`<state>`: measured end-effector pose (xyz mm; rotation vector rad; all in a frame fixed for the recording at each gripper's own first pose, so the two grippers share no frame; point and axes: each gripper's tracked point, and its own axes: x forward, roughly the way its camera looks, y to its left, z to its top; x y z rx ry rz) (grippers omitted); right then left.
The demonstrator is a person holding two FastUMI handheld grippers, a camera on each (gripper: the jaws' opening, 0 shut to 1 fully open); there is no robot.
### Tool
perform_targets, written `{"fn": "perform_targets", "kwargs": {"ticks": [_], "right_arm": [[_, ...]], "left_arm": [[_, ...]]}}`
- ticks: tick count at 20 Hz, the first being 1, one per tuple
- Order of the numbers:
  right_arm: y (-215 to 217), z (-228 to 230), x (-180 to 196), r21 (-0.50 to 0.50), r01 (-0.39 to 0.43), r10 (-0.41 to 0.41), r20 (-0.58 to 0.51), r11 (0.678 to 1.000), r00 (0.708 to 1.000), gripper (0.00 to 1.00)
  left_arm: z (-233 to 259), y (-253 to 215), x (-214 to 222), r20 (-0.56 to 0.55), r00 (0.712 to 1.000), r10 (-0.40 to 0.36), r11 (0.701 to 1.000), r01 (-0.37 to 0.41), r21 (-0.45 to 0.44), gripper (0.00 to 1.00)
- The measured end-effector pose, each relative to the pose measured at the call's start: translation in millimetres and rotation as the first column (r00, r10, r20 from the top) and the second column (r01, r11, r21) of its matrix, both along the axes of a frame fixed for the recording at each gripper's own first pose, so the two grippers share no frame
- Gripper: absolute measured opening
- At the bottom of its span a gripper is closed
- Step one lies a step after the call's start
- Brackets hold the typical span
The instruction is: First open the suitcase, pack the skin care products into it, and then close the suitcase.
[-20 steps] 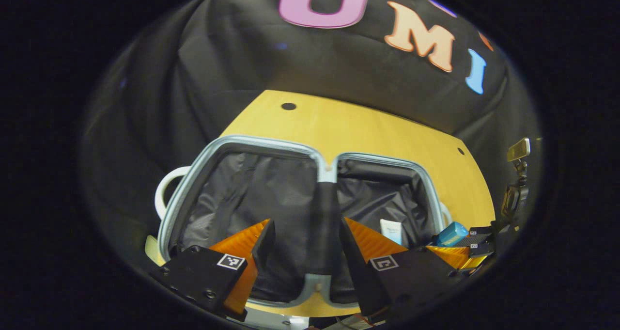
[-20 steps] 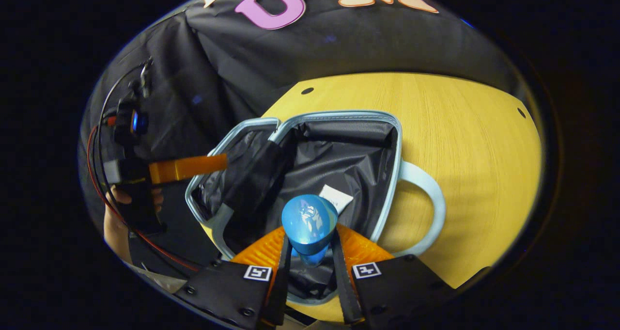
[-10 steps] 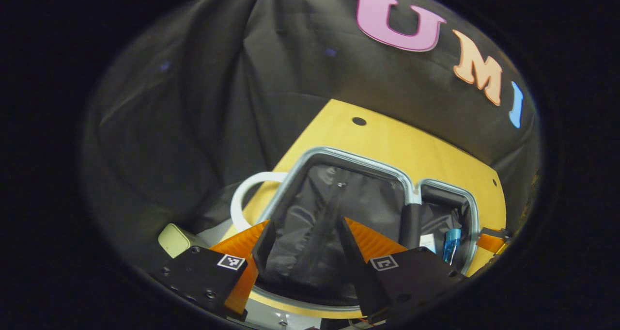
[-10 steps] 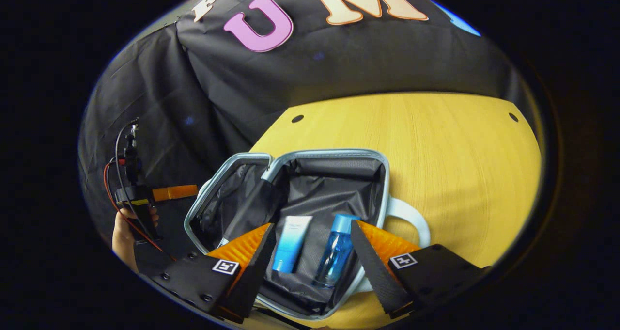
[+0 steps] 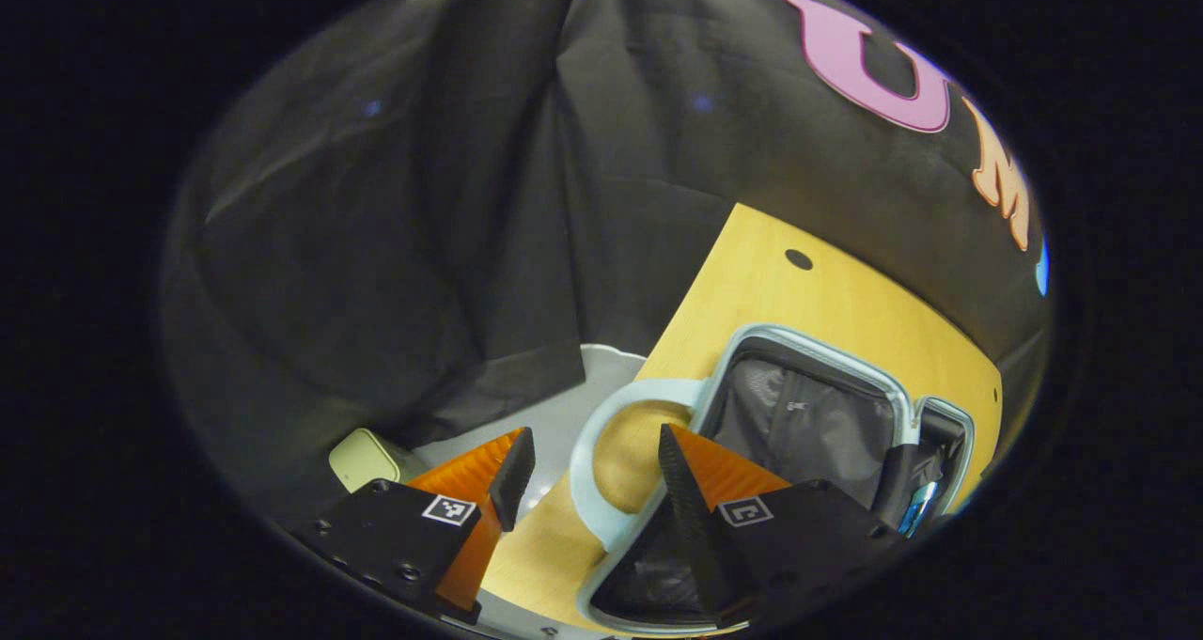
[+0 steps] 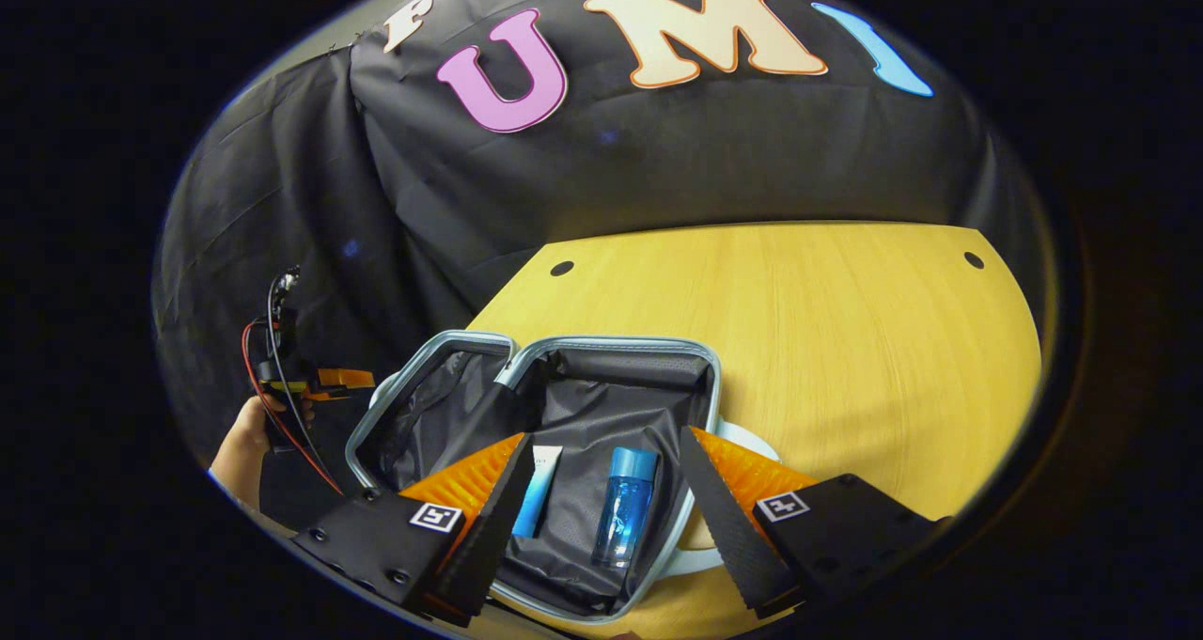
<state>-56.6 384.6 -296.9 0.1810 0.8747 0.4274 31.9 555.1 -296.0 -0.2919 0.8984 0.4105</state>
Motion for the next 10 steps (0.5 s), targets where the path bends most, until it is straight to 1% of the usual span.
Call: {"fn": "perform_targets", "kwargs": {"ticks": [3,6,7,8,9,10], "right_arm": [[-7.6,-1.0,1.9,-0.019,0.026,-0.025,0.004,0.999,1.000,0.97],[-11.0,-1.9,1.4,-0.033,0.034,-0.034,0.011,0.999,0.999,0.97],[-11.7,-1.5,1.4,-0.035,0.035,-0.035,0.012,0.999,0.999,0.97],[-13.0,-1.5,0.6,-0.038,0.036,-0.036,0.015,0.999,0.999,0.97],[-14.6,-0.3,0.3,-0.041,0.035,-0.035,0.019,0.999,0.999,0.97],[-14.7,0.0,-0.3,-0.044,0.034,-0.033,0.026,0.998,0.999,0.97]], "left_arm": [[-26.5,0.3,-0.6,-0.056,0.998,-0.018,0.999,0.015,-0.051,0.78],[-35.6,15.5,-5.3,-0.084,0.996,-0.029,0.997,0.023,-0.078,0.67],[-36.0,22.7,-7.4,-0.095,0.995,-0.026,0.997,0.019,-0.077,0.53],[-39.8,17.6,-8.1,-0.110,0.993,-0.030,0.995,0.020,-0.096,0.37],[-38.5,17.7,-8.7,-0.125,0.991,-0.035,0.995,0.023,-0.095,0.21],[-39.6,16.8,-9.0,-0.120,0.992,-0.045,0.996,0.034,-0.088,0.13]]}}
